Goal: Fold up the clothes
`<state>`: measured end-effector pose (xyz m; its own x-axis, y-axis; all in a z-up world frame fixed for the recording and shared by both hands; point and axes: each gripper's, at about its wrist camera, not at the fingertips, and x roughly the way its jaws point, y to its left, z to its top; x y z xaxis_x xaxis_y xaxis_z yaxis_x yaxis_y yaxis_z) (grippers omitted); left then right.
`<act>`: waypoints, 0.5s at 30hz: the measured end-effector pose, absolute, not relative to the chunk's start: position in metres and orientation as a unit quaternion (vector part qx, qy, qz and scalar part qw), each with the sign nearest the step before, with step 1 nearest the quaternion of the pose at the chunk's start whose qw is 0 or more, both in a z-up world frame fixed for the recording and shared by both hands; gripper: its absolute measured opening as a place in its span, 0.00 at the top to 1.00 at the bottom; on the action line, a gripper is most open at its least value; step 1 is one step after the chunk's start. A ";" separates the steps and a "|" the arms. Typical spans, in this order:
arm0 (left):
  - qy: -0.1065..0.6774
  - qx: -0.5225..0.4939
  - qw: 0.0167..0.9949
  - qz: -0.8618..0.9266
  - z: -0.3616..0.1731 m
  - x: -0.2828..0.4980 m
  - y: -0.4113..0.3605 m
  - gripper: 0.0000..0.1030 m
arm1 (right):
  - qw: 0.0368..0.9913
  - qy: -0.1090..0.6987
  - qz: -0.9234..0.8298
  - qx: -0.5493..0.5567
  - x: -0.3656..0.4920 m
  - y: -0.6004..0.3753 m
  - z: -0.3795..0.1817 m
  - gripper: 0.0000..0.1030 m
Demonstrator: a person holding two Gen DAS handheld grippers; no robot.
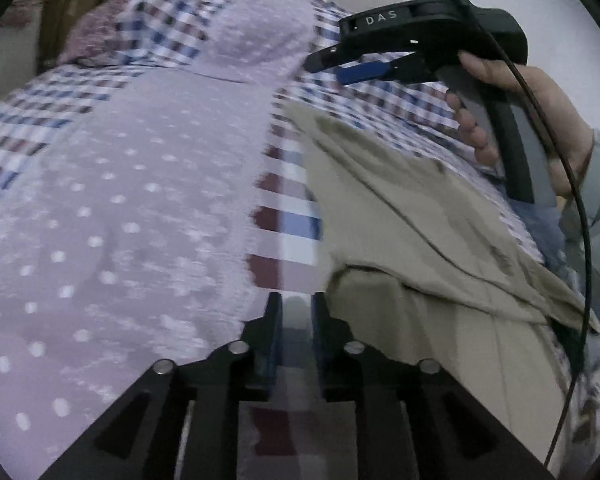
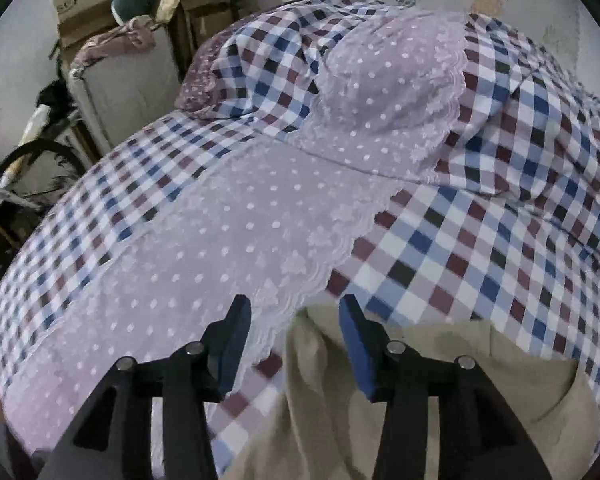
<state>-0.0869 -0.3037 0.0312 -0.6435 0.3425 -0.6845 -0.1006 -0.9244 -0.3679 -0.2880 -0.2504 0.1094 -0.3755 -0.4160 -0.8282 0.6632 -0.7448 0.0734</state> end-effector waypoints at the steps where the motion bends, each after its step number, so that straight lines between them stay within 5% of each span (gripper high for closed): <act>1: -0.153 -0.399 0.136 0.894 0.033 -0.088 -0.302 0.71 | 0.338 0.140 -0.813 0.452 -0.285 -0.245 0.108 0.52; 3: -0.154 -0.389 0.152 0.896 0.037 -0.090 -0.299 0.48 | 0.352 0.145 -0.805 0.455 -0.280 -0.233 0.103 0.52; 5: -0.145 -0.377 0.154 0.902 0.042 -0.091 -0.294 0.36 | 0.359 0.145 -0.799 0.460 -0.273 -0.216 0.097 0.52; 7: -0.127 -0.384 0.144 0.903 0.042 -0.097 -0.289 0.35 | 0.362 0.144 -0.796 0.463 -0.268 -0.203 0.092 0.52; 10: -0.113 -0.409 0.134 0.895 0.033 -0.108 -0.283 0.39 | 0.368 0.143 -0.789 0.471 -0.271 -0.192 0.083 0.52; 12: -0.115 -0.414 0.132 0.893 0.032 -0.112 -0.282 0.66 | 0.377 0.148 -0.782 0.474 -0.274 -0.191 0.077 0.52; 15: -0.121 -0.420 0.128 0.890 0.030 -0.118 -0.281 0.71 | 0.391 0.160 -0.774 0.471 -0.269 -0.193 0.073 0.52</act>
<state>-0.1177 -0.2811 0.0303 -0.6145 0.3300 -0.7166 -0.1273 -0.9379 -0.3227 -0.2693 -0.1925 0.0726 -0.2494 -0.4550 -0.8549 0.7570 -0.6421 0.1209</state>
